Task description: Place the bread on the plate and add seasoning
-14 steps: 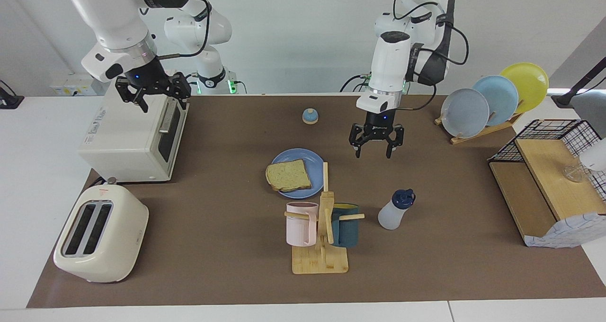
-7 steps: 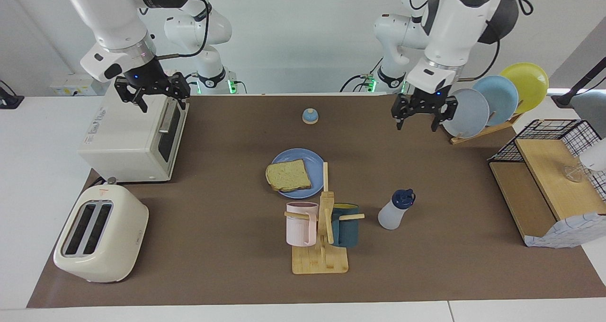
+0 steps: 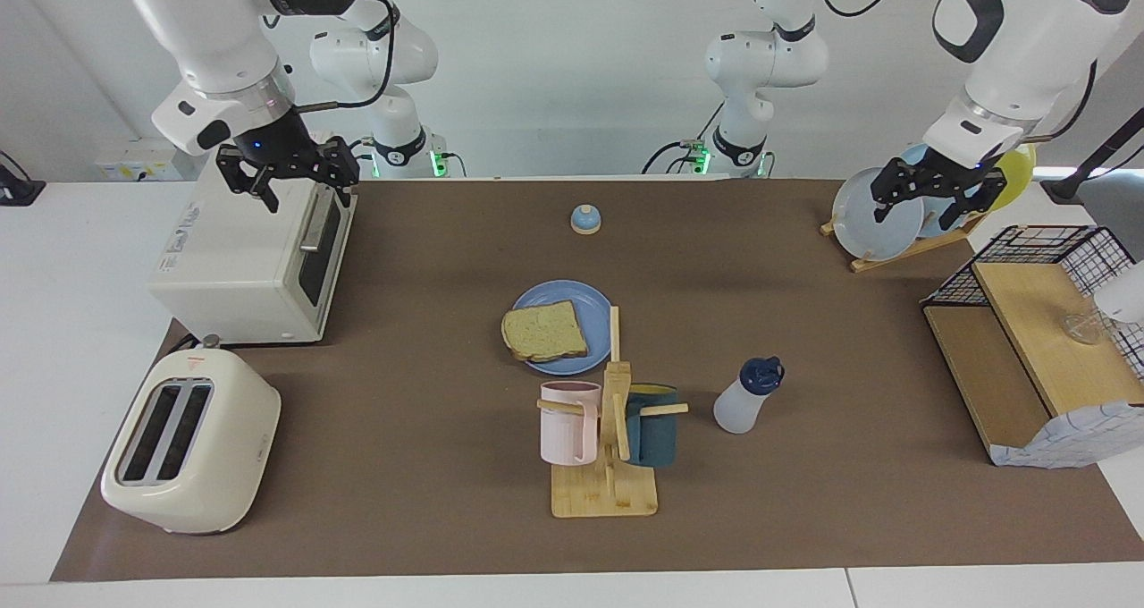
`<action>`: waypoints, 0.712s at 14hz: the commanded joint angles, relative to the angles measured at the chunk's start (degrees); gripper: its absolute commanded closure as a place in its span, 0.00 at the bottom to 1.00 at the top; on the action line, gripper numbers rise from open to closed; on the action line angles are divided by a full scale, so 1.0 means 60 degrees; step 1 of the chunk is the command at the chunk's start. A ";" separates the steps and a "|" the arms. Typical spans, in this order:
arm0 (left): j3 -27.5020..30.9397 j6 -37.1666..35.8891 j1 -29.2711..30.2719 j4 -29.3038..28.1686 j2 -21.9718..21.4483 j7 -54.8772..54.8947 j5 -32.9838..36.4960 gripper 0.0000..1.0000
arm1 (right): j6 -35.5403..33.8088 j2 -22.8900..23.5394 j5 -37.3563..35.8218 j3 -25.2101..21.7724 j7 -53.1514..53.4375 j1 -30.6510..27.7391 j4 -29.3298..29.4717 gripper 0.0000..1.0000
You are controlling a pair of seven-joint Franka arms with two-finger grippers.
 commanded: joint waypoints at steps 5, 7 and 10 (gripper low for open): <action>-0.0121 0.0066 0.0010 0.0025 -0.0184 0.0260 0.0067 0.00 | 0.0011 -0.0061 0.0219 0.0063 -0.0132 -0.0173 -0.0037 0.00; -0.0164 -0.0018 0.0142 0.0273 -0.0083 -0.0569 0.0111 0.00 | -0.0003 -0.0061 0.0219 0.0063 -0.0132 -0.0173 -0.0037 0.00; -0.1009 -0.1115 0.0857 0.1586 0.0545 -0.2055 0.0111 0.00 | -0.0004 -0.0061 0.0219 0.0063 -0.0132 -0.0173 -0.0037 0.00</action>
